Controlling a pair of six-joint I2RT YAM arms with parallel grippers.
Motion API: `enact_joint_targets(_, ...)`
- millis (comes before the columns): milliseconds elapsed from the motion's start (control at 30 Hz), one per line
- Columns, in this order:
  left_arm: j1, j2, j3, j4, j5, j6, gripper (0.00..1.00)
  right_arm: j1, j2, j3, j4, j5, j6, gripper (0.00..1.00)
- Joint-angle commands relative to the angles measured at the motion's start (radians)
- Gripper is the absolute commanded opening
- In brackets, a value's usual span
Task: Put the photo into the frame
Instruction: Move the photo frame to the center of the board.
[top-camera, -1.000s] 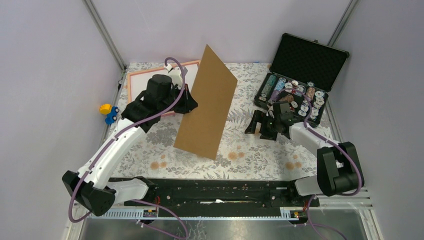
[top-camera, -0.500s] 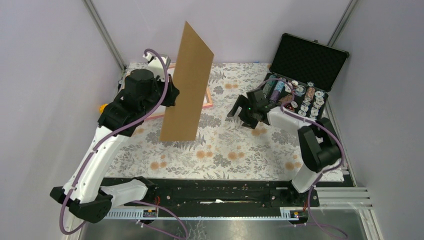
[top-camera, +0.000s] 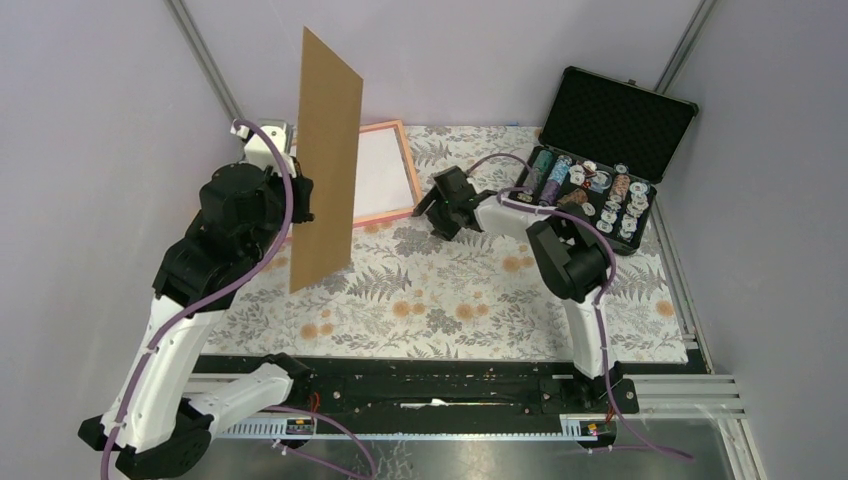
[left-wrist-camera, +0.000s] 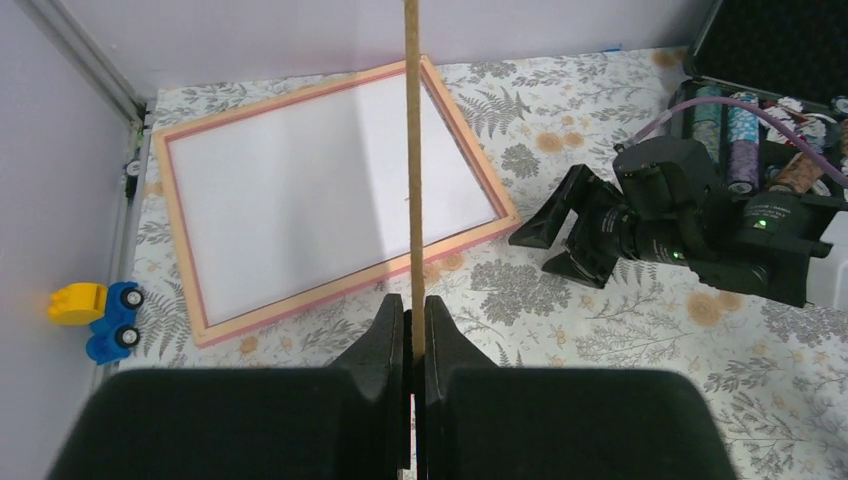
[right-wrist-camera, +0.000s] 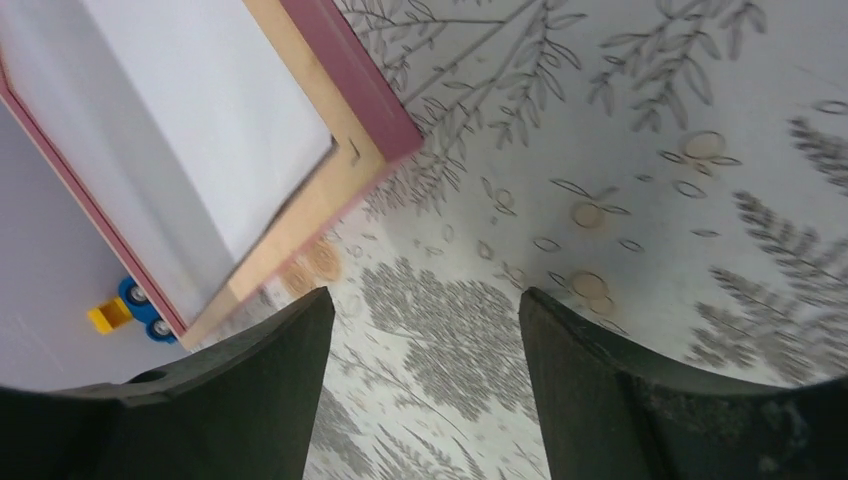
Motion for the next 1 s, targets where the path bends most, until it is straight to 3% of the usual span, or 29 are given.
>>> enact_joint_targets(0, 0.004, -0.04, -0.008, 0.106, -0.055, 0.031, 0.0, 0.019, 0.078, 0.106, -0.021, 0.102, 0.114, 0.73)
enact_joint_targets(100, 0.004, -0.051, -0.023, 0.106, -0.048, 0.03, 0.0, 0.021, 0.108, 0.152, -0.06, 0.153, 0.157, 0.71)
enact_joint_targets(300, 0.004, -0.071, -0.057, 0.133, -0.024, 0.026, 0.0, 0.029, 0.163, 0.211, -0.125, 0.194, 0.259, 0.57)
enact_joint_targets(833, 0.004, -0.08, -0.054, 0.133, -0.006, 0.03, 0.0, 0.032, 0.26, 0.255, -0.184, 0.19, 0.45, 0.51)
enact_joint_targets(967, 0.003, -0.079, -0.045, 0.132, -0.003, 0.027, 0.0, 0.031, 0.272, 0.266, -0.22, 0.188, 0.483, 0.45)
